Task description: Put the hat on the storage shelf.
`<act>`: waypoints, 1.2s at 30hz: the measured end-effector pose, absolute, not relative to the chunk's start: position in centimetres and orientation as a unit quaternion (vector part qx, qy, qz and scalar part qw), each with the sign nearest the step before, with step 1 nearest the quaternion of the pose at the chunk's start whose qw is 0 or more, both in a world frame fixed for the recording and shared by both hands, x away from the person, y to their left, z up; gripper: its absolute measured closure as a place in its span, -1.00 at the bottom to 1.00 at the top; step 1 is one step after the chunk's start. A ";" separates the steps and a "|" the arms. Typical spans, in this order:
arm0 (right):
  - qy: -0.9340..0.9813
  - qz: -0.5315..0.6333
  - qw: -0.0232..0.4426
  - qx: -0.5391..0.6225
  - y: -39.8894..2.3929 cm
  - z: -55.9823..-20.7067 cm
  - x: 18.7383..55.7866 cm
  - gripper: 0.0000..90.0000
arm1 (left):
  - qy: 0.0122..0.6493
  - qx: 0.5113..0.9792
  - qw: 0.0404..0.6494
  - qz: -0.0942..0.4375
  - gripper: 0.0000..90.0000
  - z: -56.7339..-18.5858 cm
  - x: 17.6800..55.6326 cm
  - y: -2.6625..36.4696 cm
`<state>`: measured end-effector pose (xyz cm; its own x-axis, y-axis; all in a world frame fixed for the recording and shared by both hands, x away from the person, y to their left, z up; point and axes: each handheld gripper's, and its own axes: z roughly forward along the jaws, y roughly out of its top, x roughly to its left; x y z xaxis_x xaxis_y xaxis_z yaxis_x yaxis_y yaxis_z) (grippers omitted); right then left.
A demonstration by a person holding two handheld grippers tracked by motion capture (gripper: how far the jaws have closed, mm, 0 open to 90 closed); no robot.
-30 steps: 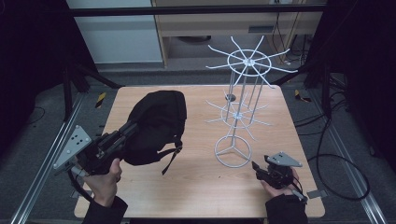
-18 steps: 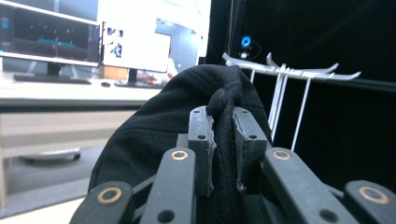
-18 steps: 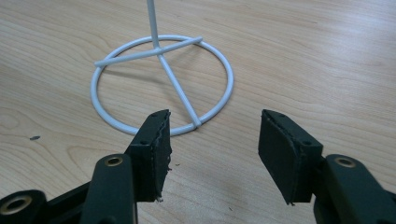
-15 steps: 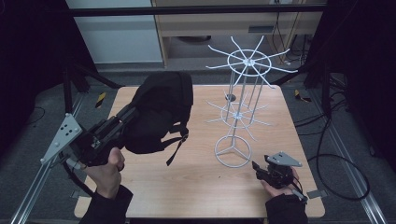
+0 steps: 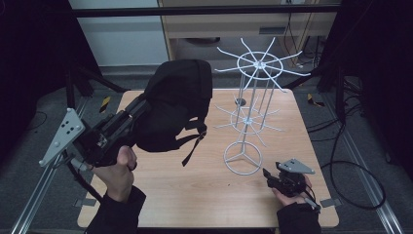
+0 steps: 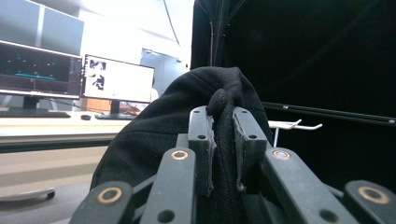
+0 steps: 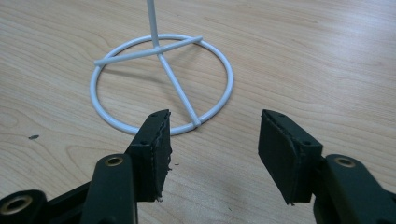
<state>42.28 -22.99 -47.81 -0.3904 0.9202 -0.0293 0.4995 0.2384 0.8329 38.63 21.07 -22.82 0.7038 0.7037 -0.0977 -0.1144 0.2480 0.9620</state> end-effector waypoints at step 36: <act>0.742 0.386 0.268 0.478 -22.9 -47.9 42.3 -0.03 | 0.278 0.629 0.693 0.215 0.67 -26.4 42.6 16.3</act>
<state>42.30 -22.92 -47.91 -0.3996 0.9162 -0.0293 0.5015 0.2452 0.8297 42.65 16.32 -26.39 0.7534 0.6476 -0.1142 0.0514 0.1152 0.9920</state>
